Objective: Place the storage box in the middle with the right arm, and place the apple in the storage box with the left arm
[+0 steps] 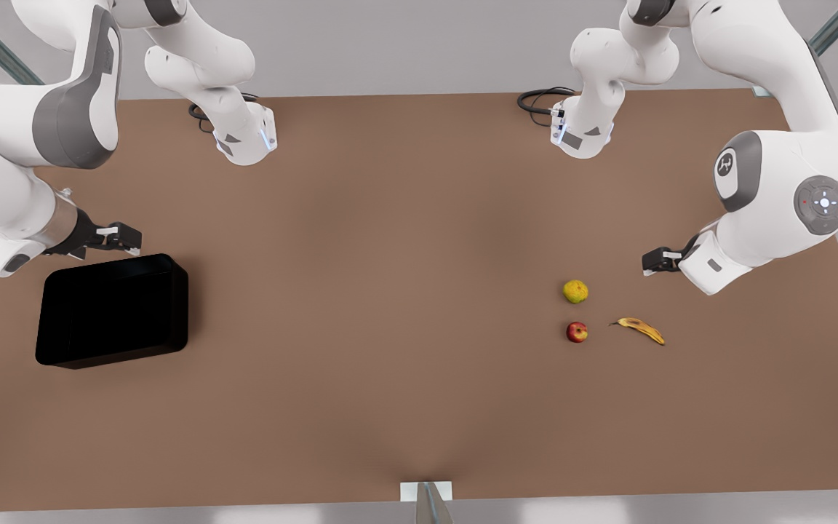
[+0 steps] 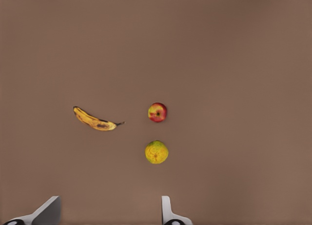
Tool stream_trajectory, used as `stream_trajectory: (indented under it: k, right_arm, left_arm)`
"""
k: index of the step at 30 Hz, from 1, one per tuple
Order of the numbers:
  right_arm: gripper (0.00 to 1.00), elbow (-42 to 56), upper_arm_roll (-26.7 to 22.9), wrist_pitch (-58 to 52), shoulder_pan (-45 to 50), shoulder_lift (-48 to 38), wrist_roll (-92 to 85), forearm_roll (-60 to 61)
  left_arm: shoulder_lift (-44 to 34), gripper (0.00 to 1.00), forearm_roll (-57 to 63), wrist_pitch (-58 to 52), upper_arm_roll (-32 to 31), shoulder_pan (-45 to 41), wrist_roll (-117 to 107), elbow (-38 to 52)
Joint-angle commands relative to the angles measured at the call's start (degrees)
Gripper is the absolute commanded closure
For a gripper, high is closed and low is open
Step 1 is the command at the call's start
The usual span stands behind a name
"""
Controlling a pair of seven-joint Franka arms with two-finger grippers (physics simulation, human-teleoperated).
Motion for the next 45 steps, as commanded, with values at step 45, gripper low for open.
stream_trajectory:
  k: [45]
  right_arm:
    - [0.00, -12.63, -19.00, 44.17, -20.30, 31.92, -71.38, 10.58]
  left_arm:
    - [-0.07, 0.00, 0.10, -1.12, 0.14, -0.09, 0.15, -0.05]
